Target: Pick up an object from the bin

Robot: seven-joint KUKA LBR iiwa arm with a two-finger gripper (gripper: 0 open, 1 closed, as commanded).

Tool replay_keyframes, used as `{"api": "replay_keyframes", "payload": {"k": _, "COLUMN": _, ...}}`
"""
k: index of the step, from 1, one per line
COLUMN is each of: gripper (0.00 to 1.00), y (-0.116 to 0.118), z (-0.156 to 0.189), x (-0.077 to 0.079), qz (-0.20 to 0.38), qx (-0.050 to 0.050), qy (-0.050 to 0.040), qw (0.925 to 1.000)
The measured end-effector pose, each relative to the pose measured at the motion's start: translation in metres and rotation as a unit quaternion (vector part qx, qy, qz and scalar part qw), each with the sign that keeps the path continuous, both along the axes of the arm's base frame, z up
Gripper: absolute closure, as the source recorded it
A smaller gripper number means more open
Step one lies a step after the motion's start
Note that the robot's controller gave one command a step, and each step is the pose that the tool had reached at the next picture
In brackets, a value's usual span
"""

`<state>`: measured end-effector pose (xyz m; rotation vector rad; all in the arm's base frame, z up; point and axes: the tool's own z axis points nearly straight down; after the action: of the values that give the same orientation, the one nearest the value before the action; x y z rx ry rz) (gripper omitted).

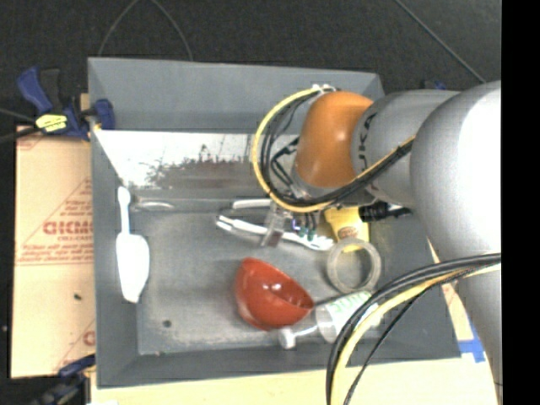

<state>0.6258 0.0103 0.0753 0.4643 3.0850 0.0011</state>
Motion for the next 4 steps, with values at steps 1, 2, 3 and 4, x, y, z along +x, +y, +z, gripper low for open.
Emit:
{"api": "replay_keyframes", "payload": {"k": 1, "gripper": 1.00, "y": 0.028, "z": 0.023, "x": -0.018, "qz": 0.239, "qx": -0.005, "qy": 0.0011, "qw": 0.9710}}
{"api": "replay_keyframes", "payload": {"k": 2, "gripper": 1.00, "y": 0.025, "z": 0.018, "x": -0.012, "qz": 0.226, "qx": -0.005, "qy": -0.0020, "qw": 0.9742}}
{"api": "replay_keyframes", "payload": {"k": 3, "gripper": 1.00, "y": 0.028, "z": 0.005, "x": -0.055, "qz": 0.180, "qx": -0.005, "qy": -0.0032, "qw": 0.9837}}
{"api": "replay_keyframes", "payload": {"k": 4, "gripper": 1.00, "y": 0.013, "z": 0.121, "x": -0.043, "qz": 0.153, "qx": -0.003, "qy": -0.0021, "qw": 0.9882}}
